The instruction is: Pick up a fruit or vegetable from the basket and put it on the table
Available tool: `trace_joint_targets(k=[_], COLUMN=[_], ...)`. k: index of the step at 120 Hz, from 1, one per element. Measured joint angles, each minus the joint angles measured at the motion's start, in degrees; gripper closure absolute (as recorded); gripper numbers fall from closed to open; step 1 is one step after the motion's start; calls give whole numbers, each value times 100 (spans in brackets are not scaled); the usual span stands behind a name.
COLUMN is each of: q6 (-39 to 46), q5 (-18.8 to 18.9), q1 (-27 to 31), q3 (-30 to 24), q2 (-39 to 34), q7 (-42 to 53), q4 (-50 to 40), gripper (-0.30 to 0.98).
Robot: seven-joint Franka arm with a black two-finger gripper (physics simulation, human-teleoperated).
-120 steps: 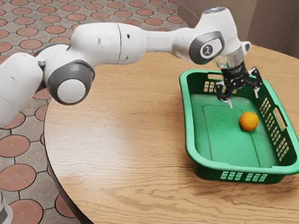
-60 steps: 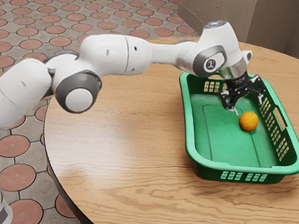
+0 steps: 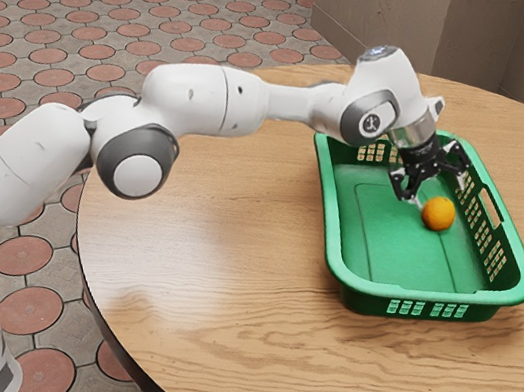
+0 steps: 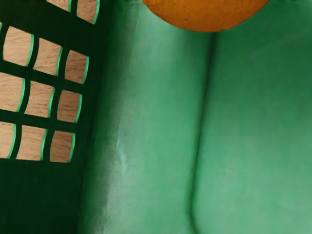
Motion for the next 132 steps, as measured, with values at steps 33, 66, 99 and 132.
trace_joint_targets(k=[33,66,99,132], q6=[34,87,84,77], q5=[-8,6,42,249], q1=[-3,5,7,-58], q3=[-153,-143,-146,-93], q2=[130,167,145,-263], q7=[-3,-3,-44,-103], q4=[-20,6,8,54], gripper=[6,22,40,43])
